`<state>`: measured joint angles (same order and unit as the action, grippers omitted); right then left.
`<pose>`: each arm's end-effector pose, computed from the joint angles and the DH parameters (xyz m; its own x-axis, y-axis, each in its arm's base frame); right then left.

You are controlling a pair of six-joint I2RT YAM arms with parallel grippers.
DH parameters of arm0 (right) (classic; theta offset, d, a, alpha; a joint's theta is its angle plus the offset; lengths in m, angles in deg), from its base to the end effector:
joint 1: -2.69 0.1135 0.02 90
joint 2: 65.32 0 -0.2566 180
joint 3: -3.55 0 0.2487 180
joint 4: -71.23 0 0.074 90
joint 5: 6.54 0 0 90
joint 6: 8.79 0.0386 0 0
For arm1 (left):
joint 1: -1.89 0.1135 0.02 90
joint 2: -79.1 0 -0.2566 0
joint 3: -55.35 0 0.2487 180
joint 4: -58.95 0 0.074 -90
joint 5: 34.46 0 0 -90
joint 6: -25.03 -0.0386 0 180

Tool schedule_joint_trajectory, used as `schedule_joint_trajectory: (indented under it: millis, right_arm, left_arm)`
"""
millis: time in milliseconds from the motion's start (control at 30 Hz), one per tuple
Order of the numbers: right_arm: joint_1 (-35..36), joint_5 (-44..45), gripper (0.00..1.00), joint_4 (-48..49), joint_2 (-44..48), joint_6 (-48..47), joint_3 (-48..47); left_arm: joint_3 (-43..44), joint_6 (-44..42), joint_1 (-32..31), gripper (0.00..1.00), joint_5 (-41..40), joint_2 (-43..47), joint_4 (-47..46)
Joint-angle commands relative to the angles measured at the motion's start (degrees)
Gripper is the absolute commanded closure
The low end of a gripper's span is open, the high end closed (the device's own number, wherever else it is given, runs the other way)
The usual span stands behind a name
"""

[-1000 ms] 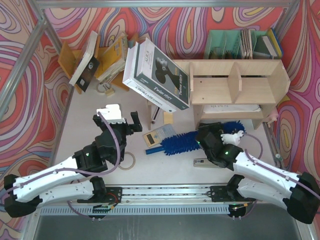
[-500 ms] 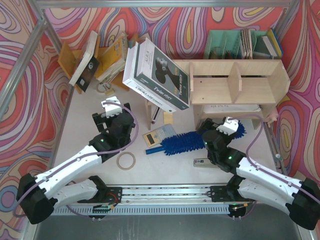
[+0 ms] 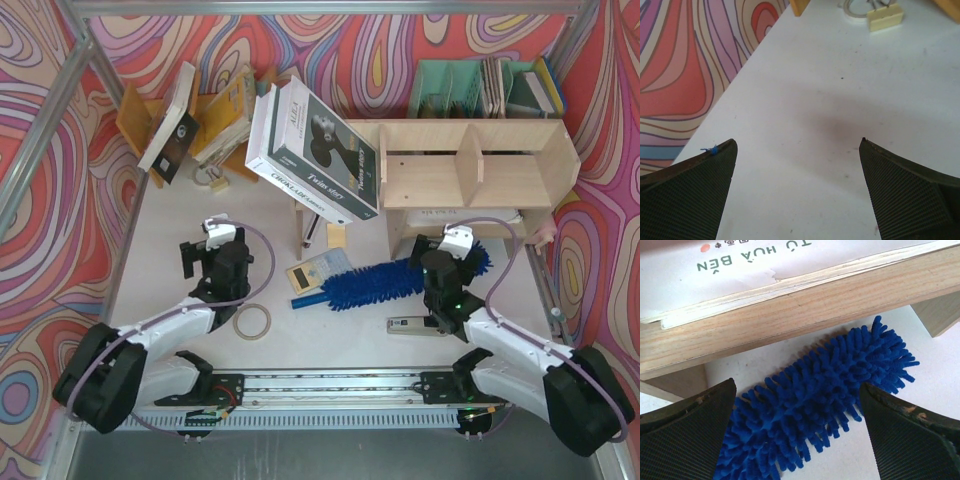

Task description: Dust the bookshelf with a duster

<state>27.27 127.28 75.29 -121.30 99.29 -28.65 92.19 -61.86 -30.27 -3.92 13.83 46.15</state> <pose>0.1929 0.0588 0.1915 -0.2009 0.1543 -0.9674 0.3734 0.9250 0.0700 0.2052 -0.0898 0.2029 -0.2043 0.0959 -0.9742 -0.4434 0.8782 0.1795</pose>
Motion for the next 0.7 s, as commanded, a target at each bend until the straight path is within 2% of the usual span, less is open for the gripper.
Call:
schedule_joint_trajectory:
  millis: [0, 133, 300, 467, 667]
  right_arm:
    - [-2.7, -3.1, 0.01, 9.7, -3.3, -6.5, 1.6]
    - [-7.1, -6.7, 0.01, 13.4, -6.5, -6.7, 3.1]
    - [-8.8, -10.6, 0.01, 22.8, -11.3, -9.9, 4.9]
    - [-9.4, -13.1, 0.01, 34.5, -18.1, -14.7, 5.7]
    - [-13.5, -18.6, 0.01, 40.1, -22.4, -16.5, 4.7]
  left_arm:
    - [-2.0, -5.5, 3.3, 0.02, 2.4, -3.2, -13.5]
    - [-3.6, -5.3, 7.6, 0.02, 5.2, -7.2, -19.2]
    - [-5.3, -3.7, 12.4, 0.01, 12.5, -12.6, -25.0]
    - [-6.9, -6.4, 14.2, 0.02, 14.9, -14.4, -30.9]
    - [-6.4, -8.5, 16.5, 0.02, 22.0, -18.1, -34.0]
